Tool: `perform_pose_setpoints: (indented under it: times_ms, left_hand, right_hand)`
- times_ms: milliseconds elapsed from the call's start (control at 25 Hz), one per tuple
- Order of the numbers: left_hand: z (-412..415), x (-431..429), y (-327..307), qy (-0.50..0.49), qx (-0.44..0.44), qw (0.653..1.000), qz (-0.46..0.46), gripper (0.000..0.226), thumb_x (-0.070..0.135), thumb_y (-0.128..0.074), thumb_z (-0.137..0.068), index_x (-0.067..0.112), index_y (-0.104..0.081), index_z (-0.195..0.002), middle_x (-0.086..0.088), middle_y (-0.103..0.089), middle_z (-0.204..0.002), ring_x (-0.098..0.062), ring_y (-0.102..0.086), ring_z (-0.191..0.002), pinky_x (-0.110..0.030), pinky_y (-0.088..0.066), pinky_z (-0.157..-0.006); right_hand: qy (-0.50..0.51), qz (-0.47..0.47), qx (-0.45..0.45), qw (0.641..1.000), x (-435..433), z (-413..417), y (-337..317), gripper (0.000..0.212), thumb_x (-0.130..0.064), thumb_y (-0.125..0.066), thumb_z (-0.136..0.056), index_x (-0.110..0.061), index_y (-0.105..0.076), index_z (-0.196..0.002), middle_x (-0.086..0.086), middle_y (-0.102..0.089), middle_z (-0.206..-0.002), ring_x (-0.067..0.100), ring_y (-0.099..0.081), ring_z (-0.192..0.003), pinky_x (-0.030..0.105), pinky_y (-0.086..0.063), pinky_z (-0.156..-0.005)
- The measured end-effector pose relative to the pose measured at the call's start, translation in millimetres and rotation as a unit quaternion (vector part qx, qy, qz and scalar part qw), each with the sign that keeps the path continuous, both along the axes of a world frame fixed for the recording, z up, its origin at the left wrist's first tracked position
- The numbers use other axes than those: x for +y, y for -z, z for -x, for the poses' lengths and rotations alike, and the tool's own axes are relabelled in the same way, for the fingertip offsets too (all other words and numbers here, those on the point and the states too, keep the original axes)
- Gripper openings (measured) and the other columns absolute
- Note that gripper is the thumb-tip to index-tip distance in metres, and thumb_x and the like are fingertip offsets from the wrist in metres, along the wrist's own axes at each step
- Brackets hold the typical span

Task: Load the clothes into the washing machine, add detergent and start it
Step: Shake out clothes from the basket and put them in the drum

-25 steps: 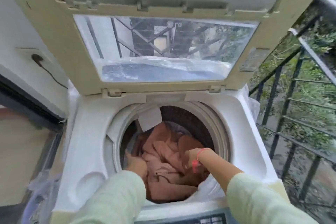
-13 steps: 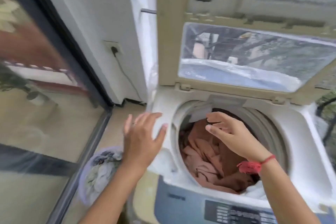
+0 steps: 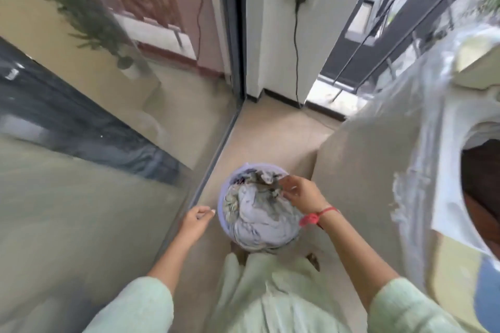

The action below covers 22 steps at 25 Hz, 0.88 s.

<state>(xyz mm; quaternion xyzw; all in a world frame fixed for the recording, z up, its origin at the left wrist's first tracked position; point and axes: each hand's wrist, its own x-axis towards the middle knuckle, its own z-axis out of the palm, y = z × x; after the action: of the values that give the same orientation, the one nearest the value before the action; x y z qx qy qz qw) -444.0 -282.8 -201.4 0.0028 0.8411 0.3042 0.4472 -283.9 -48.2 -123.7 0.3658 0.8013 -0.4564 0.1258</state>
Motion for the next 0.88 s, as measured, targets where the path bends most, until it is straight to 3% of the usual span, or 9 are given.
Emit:
perform_pose_setpoints:
  times_ms: [160, 240, 360, 480, 560, 600, 720, 880]
  left_hand:
    - [2.4, -16.1, 93.5, 0.126, -0.067, 0.988, 0.064, 0.019, 0.015, -0.072, -0.081, 0.016, -0.058, -0.094, -0.021, -0.065, -0.108, -0.019, -0.056, -0.081, -0.030, -0.044, -0.074]
    - [2.0, -9.9, 136.3, 0.250, -0.036, 0.965, 0.076, 0.031, 0.024, -0.072, -0.079, 0.018, -0.060, -0.107, -0.010, -0.064, -0.114, -0.020, -0.061, -0.097, -0.027, -0.044, -0.083]
    - [-4.6, 5.5, 182.9, 0.428, -0.001, 0.902, 0.058, 0.065, 0.032, -0.072, -0.076, 0.025, -0.043, -0.134, -0.004, -0.046, -0.133, -0.023, -0.047, -0.122, -0.033, -0.042, -0.094]
    - [-23.7, 20.7, 217.8, 0.570, 0.012, 0.820, 0.049, 0.104, 0.031, -0.079, -0.068, 0.030, -0.013, -0.149, -0.002, -0.018, -0.151, -0.022, -0.024, -0.139, -0.041, -0.031, -0.106]
    - [-38.6, 23.5, 231.1, 0.622, 0.034, 0.780, 0.058, 0.110, 0.028, -0.079, -0.068, 0.032, -0.005, -0.149, -0.002, -0.008, -0.155, -0.023, -0.022, -0.140, -0.042, -0.028, -0.108]
    - [-44.7, 23.1, 233.8, 0.618, 0.036, 0.783, 0.063, 0.105, 0.025, -0.076, -0.071, 0.033, -0.006, -0.149, -0.001, -0.007, -0.155, -0.025, -0.026, -0.138, -0.042, -0.030, -0.106]
    - [-52.1, 29.8, 220.6, 0.531, 0.015, 0.847, 0.025, 0.095, 0.011, -0.066, -0.077, 0.037, -0.008, -0.148, 0.003, -0.005, -0.155, -0.028, -0.037, -0.132, -0.043, -0.044, -0.095]
    - [-37.9, 64.8, 168.9, 0.440, 0.082, 0.891, -0.075, 0.091, 0.011, -0.069, -0.075, 0.036, -0.017, -0.146, 0.003, -0.012, -0.154, -0.029, -0.042, -0.127, -0.047, -0.047, -0.090]
  right_hand:
    - [-0.075, -0.008, -0.168, 0.983, -19.6, 2.7, 118.4, 0.041, -0.020, -0.066, -0.083, -0.012, -0.058, -0.123, 0.014, -0.060, -0.125, 0.031, -0.057, -0.115, 0.033, -0.043, -0.096]
    - [-0.144, -0.013, -0.234, 0.961, -29.7, -4.2, 177.9, 0.063, -0.034, -0.072, -0.077, -0.016, -0.048, -0.133, 0.012, -0.048, -0.136, 0.030, -0.048, -0.123, 0.034, -0.039, -0.100]
    - [-0.249, -0.006, -0.299, 0.921, -49.9, -29.0, 251.4, 0.093, -0.044, -0.075, -0.068, -0.025, -0.026, -0.144, 0.006, -0.026, -0.150, 0.029, -0.031, -0.136, 0.040, -0.029, -0.110]
    - [-0.283, -0.050, -0.265, 0.920, -63.6, -49.4, 295.2, 0.074, -0.034, -0.068, -0.076, -0.027, -0.031, -0.139, 0.003, -0.035, -0.144, 0.027, -0.038, -0.130, 0.044, -0.031, -0.106]
    - [-0.222, -0.060, -0.222, 0.947, -63.3, -53.4, 305.3, 0.048, -0.019, -0.059, -0.082, -0.018, -0.046, -0.128, 0.012, -0.052, -0.127, 0.030, -0.052, -0.115, 0.038, -0.041, -0.093]
    - [-0.165, -0.048, -0.198, 0.965, -61.5, -52.2, 303.1, 0.040, -0.013, -0.056, -0.083, -0.015, -0.051, -0.123, 0.016, -0.058, -0.118, 0.032, -0.057, -0.108, 0.036, -0.043, -0.087]
    - [-0.039, -0.083, -0.128, 0.987, -47.6, -44.3, 270.5, 0.034, -0.005, -0.052, -0.084, -0.012, -0.059, -0.116, 0.022, -0.065, -0.104, 0.037, -0.061, -0.097, 0.036, -0.046, -0.079]
    - [-0.015, -0.184, -0.002, 0.983, -10.0, -18.7, 189.1, 0.028, -0.004, -0.051, -0.088, -0.006, -0.066, -0.111, 0.027, -0.068, -0.099, 0.044, -0.065, -0.088, 0.041, -0.051, -0.077]
